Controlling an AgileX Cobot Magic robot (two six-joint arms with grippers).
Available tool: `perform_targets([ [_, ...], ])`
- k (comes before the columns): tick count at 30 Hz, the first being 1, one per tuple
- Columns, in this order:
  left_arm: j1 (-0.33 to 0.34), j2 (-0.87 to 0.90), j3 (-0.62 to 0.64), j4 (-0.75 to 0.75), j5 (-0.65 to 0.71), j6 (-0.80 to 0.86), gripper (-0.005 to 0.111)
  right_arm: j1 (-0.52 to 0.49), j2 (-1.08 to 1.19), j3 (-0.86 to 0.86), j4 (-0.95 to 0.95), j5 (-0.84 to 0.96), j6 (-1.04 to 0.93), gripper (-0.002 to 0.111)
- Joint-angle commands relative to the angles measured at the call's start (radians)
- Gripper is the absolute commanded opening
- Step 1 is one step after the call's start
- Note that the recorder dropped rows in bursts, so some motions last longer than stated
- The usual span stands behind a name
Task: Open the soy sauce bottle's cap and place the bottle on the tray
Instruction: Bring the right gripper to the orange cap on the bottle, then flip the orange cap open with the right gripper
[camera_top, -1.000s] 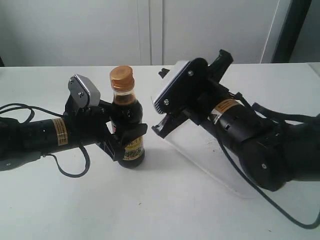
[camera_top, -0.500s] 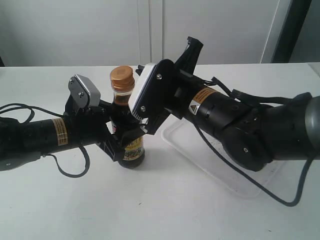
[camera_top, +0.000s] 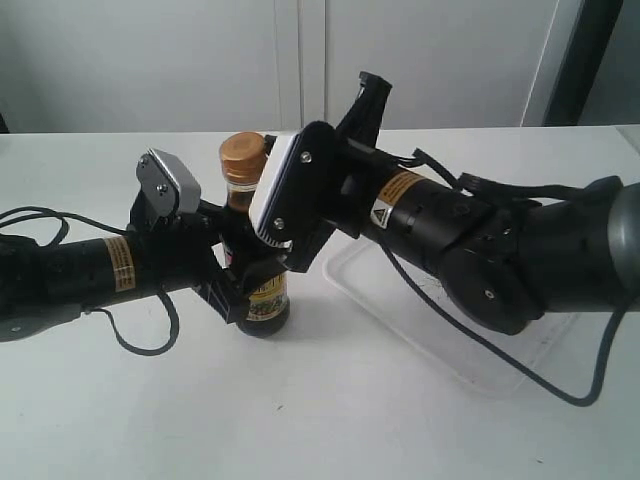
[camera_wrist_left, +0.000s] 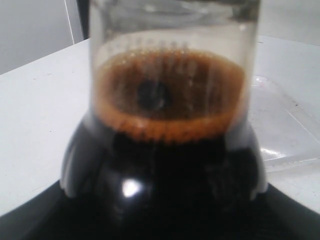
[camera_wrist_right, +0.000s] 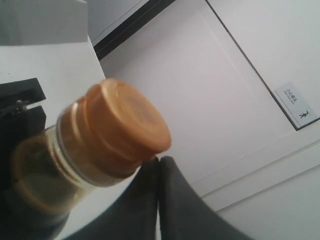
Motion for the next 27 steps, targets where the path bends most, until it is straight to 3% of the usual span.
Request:
perform_targets([
  [1,-0.004,-0.003,0.008,0.039,0.018,-0.005,0.000,-0.001,0.000,-0.004,-0.060,0.003,0.045,0.000],
  [14,-0.004,-0.003,0.008,0.039,0.018,-0.005,0.000,-0.001,-0.006,-0.004,-0.126,-0.044,0.059,0.000],
  [27,-0.004,-0.003,0.008,0.039,0.020,-0.002,0.000,-0.001,-0.142,-0.004,-0.420,-0.128,0.391,0.000],
])
